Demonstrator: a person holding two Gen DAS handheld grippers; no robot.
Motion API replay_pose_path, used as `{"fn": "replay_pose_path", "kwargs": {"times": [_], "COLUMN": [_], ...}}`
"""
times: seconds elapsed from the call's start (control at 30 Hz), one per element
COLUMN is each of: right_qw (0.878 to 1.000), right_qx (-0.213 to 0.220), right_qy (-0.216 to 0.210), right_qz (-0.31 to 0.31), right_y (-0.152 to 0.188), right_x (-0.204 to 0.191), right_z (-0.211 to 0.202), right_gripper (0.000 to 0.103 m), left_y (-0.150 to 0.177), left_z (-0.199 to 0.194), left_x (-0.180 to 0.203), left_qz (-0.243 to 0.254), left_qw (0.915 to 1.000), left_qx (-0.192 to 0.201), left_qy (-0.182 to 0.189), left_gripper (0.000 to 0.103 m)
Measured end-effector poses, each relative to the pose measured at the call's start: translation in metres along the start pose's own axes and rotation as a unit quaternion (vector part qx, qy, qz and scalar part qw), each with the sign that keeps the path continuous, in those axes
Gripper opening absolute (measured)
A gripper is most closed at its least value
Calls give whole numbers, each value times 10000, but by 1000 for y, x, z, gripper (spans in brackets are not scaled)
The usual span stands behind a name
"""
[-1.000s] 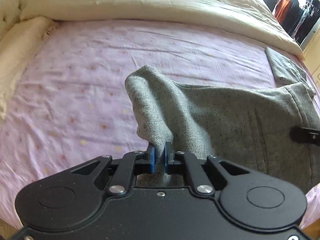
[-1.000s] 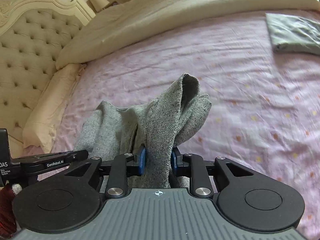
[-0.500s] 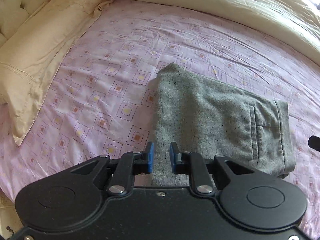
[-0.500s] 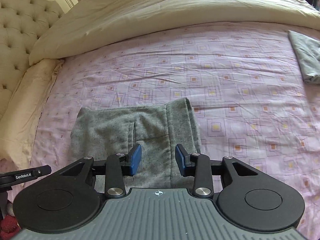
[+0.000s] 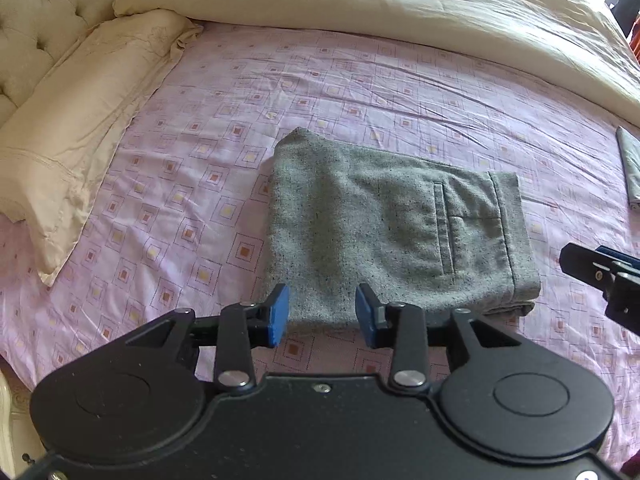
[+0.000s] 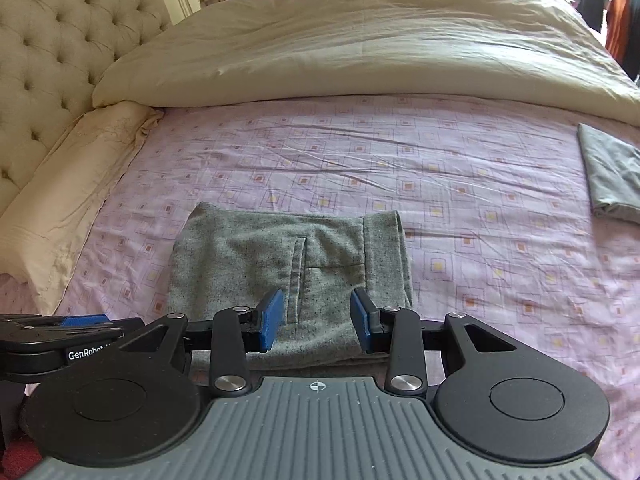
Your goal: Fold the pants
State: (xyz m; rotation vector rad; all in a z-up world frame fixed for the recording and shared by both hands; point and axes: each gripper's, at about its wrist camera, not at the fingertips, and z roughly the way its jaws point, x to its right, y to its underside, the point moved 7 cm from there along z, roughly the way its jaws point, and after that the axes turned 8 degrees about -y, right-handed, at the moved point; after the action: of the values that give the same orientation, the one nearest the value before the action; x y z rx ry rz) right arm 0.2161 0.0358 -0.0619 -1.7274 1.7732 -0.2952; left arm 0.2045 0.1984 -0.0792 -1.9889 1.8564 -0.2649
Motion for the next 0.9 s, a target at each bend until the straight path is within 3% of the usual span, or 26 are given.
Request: {"fn": "replay_pose_path", "kwargs": {"times": [0.43,0.9], "right_qw": [9996,9996], "right_qx": [134,71], "right_qy": [-215,-198], "right_qz": [-149,-194], "right_y": [14,24], "right_x": [-5,-2], "right_z": [-38,-49], "right_gripper": [36,36], "left_y": [29,40], "left_z": [-38,-53], "left_x": [8,11], "left_qz": [-139,-110], "left_qw": [9997,9992], "left_qx": [153,297], "left_qy": [-140,-246], "left_gripper": [47,48]}}
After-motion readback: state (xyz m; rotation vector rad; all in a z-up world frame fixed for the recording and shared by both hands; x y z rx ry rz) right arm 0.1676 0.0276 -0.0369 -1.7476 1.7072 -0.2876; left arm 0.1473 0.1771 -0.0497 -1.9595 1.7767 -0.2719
